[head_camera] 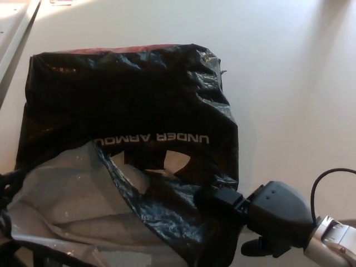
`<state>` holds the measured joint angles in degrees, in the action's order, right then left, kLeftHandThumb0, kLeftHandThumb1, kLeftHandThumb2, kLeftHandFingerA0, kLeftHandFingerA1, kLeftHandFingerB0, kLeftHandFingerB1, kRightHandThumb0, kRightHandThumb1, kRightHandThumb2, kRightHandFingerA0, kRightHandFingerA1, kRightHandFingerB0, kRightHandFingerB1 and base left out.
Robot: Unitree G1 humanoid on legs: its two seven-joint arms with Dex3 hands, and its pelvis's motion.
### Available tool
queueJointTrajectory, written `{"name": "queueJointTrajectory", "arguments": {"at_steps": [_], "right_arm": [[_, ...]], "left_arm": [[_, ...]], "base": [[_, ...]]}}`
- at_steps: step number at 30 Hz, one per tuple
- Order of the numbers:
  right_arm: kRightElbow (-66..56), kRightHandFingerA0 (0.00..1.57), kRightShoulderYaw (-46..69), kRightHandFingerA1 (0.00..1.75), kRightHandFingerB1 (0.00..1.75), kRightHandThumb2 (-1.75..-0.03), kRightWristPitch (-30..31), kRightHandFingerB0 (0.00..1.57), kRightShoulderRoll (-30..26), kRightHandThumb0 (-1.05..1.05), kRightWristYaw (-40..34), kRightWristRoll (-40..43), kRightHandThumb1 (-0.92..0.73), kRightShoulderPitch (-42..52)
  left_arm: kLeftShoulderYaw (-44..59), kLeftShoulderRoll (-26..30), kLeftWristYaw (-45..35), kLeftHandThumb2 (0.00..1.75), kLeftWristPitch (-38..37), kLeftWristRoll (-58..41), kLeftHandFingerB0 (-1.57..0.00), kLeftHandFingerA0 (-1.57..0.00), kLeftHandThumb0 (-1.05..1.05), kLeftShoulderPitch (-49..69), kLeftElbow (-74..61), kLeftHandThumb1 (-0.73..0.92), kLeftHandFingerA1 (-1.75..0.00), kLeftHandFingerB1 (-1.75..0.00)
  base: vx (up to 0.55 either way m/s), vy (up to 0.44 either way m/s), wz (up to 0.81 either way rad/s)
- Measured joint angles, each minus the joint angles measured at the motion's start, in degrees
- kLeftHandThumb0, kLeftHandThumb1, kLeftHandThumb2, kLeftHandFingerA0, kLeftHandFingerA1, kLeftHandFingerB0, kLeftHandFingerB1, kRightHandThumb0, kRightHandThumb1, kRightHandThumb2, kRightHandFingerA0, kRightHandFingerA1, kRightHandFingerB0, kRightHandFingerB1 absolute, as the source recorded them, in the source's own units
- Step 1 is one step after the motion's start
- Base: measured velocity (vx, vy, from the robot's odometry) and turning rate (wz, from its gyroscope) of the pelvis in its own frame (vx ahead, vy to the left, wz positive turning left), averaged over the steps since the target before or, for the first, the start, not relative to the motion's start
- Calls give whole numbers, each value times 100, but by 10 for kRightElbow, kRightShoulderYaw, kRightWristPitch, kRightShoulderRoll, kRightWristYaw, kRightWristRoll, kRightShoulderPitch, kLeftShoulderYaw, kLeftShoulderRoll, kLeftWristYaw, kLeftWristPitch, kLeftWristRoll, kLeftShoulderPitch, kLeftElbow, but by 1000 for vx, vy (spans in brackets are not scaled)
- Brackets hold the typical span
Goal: A plastic bag is kept infront of the robot in the middle of the desk and the robot uses both its hands to grab it from the top and lifts it up and then releases it.
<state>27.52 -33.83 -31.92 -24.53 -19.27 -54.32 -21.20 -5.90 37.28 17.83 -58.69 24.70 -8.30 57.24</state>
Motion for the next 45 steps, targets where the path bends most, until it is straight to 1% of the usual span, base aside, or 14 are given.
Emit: {"name": "queueJointTrajectory", "arguments": {"at_steps": [8, 9, 11, 12, 13, 19, 20, 21, 23, 24, 25, 29, 32, 45], "right_arm": [[43, 110, -18, 129, 41, -68, -2, 13, -2, -51, -62, -21, -43, -25], [49, 108, -21, 133, 37, -57, -3, 28, -1, -37, -68, -24, -52, -28], [61, 107, -26, 133, 47, -67, -4, 41, -1, -37, -84, -28, -48, -35], [73, 102, -30, 151, 56, -58, -5, 74, 1, -22, -100, -31, -53, -39], [80, 100, -31, 158, 63, -61, -6, 82, 3, -21, -109, -32, -53, -42], [137, 104, -33, 157, 65, -58, -19, 77, 27, -16, -170, -36, -54, -53], [148, 104, -33, 157, 65, -58, -23, 77, 31, -16, -181, -36, -54, -55], [154, 126, -33, 133, 74, -83, -26, 70, 34, -15, -189, -36, -38, -56], [169, 125, -30, 133, 74, -85, -35, 70, 42, -17, -208, -35, -40, -58], [176, 125, -28, 133, 74, -85, -42, 70, 46, -17, -218, -35, -40, -59], [183, 107, -25, 152, 59, -56, -48, 76, 49, -17, -227, -35, -56, -60], [205, 109, -12, 147, 62, -62, -71, 74, 60, -23, -257, -30, -52, -60], [209, 108, -4, 148, 60, -58, -85, 75, 64, -18, -265, -24, -55, -58], [55, 114, 58, 135, 56, -60, -130, 68, 74, -22, -233, 45, -66, -7]], "left_arm": [[0, 0, 0, 83, 1, 1, -5, -107, -21, -4, 2, 36, -98, -45], [0, 0, 0, 83, 1, 1, -6, -108, -20, -4, 2, 35, -98, -46], [0, 0, 1, 84, 1, 2, -7, -108, -20, -4, 3, 36, -99, -46], [-1, 0, 2, 84, 1, 4, -13, -110, -19, -5, 3, 36, -101, -49], [-1, 0, 2, 56, 1, 4, -42, -121, -22, -5, 4, 53, -92, -43], [-1, 0, 7, 56, 1, 11, -77, -118, -16, -8, 5, 54, -108, -58], [-1, 0, 9, 56, 1, 12, -77, -118, -16, -9, 5, 54, -108, -58], [-1, 0, 10, 55, 1, 12, -76, -117, -15, -10, 5, 54, -110, -59], [-1, 0, 11, 56, 1, 14, -74, -116, -16, -11, 6, 55, -115, -58], [-1, 0, 11, 56, 1, 14, -74, -116, -16, -12, 7, 55, -115, -58], [-1, 0, 11, 57, 1, 14, -71, -110, -19, -13, 8, 57, -125, -59], [-3, 0, 13, 60, 2, 19, -67, -98, -21, -17, 10, 63, -151, -59], [-8, 0, 16, 60, 3, 25, -67, -96, -22, -19, 9, 66, -156, -59], [-14, 15, 3, 61, 7, 33, -68, -94, -20, -4, -77, 70, -154, -61]], "base": [[0, 0, 0], [0, 0, 0], [0, 0, 0], [0, 0, 0], [0, 0, 0], [0, 0, 0], [0, 0, 0], [0, 0, 0], [0, 0, 0], [0, 0, 0], [0, 0, 0], [0, 0, 0], [0, 0, 0], [0, 0, 0]]}}
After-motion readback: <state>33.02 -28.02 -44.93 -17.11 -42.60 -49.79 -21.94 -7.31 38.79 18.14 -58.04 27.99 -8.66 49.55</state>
